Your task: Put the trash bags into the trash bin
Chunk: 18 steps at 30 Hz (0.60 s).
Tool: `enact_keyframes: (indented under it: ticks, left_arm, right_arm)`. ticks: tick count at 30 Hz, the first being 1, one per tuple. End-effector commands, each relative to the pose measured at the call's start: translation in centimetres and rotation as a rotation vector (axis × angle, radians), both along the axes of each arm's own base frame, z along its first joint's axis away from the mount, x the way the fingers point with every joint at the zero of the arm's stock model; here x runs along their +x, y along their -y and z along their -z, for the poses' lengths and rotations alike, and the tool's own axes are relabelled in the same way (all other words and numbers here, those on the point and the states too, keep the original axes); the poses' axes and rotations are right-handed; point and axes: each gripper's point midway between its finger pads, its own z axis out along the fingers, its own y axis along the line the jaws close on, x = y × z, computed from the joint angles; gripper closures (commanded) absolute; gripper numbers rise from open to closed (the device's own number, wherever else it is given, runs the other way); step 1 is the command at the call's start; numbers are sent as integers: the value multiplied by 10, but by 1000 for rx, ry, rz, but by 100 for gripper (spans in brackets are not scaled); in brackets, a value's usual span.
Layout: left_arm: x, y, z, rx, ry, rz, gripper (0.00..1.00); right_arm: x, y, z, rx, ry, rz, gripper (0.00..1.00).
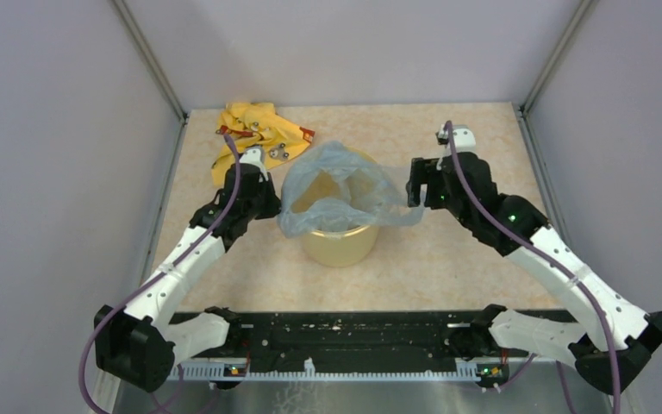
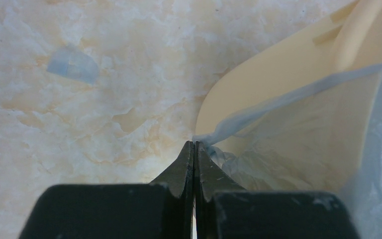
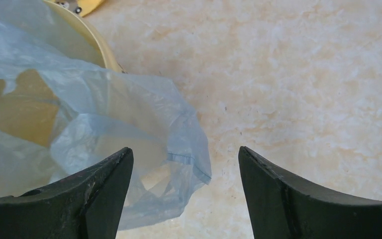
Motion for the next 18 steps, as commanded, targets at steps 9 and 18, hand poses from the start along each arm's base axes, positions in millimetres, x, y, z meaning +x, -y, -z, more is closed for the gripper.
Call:
enact_keyframes:
  ticks: [9,18]
  left_arm:
    - [4,6,-17,-21,48,42,100]
    - [4,6,-17,-18,47,43,100]
  right_arm:
    - [-30,-45,-76,76,146,-372,23]
    - [-58,-125,-71,32,127,-658,33]
